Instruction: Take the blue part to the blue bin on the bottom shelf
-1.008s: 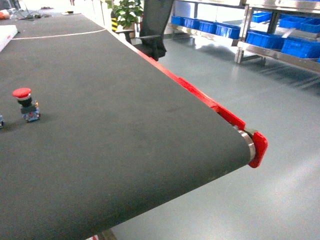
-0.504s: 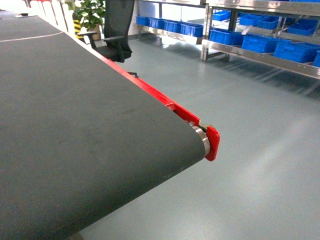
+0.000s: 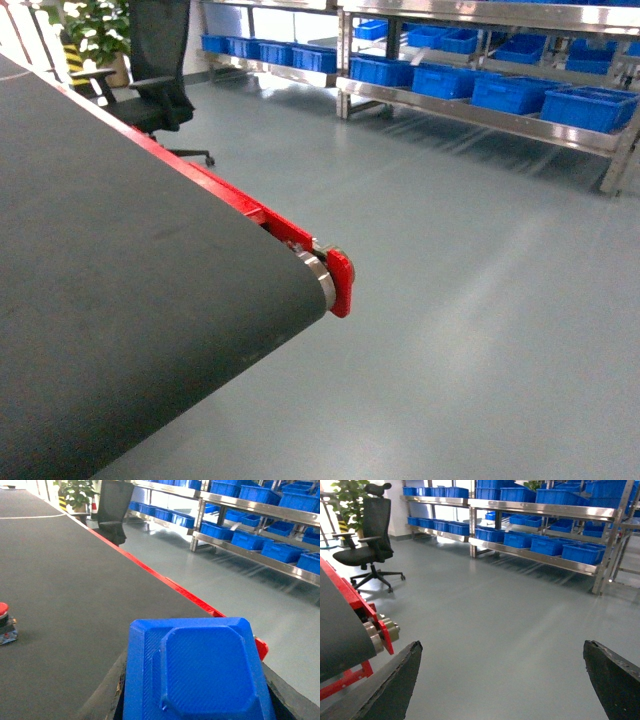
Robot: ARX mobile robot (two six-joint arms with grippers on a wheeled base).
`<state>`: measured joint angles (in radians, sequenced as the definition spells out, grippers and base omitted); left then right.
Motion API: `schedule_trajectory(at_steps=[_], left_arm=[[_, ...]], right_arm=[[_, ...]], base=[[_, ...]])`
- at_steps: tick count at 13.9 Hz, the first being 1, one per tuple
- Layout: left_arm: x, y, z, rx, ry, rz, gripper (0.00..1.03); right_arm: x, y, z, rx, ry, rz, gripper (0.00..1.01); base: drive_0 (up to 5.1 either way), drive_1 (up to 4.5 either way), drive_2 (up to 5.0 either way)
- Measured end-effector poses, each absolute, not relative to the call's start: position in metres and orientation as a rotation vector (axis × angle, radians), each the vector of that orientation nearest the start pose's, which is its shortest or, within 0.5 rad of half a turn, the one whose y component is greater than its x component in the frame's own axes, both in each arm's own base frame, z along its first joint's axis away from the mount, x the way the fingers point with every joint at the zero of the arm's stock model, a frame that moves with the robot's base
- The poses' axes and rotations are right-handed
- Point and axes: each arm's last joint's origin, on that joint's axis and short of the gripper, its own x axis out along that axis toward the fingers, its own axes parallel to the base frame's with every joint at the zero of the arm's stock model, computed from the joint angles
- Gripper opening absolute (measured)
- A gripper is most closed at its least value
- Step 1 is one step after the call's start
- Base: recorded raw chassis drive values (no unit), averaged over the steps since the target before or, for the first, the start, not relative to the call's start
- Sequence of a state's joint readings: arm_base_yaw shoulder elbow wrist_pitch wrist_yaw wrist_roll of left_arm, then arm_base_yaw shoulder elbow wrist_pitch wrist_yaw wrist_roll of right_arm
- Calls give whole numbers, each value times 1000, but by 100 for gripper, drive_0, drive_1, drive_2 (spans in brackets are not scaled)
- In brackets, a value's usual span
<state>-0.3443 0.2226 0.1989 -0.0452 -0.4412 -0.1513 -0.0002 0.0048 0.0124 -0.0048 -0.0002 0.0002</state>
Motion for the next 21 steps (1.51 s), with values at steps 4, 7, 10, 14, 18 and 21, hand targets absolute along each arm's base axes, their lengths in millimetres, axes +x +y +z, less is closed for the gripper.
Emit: schedule_trajectory(at_steps=[4,7,10,14,18,21], left_arm=[[101,-23,209,-125,57,101,43],[101,-23,210,-125,56,101,43],[101,-23,209,-125,57,101,43],[101,-23,210,-125,56,101,43],[101,-23,209,-125,57,101,43],[101,-23,209,-125,57,101,43]], right_arm=[[97,0,167,0,-2,0,98],[97,0,167,0,-3,0,98],[97,0,167,1,-2,0,98],[97,0,167,0,-2,0,98],[97,0,167,0,-2,0,98],[97,0,167,0,-2,0,98]], base=[[-149,-149,-149],[-155,-155,-155],[-141,-141,-141],[-152,-152,-152],[-146,-146,-146],[-149,-149,-149]])
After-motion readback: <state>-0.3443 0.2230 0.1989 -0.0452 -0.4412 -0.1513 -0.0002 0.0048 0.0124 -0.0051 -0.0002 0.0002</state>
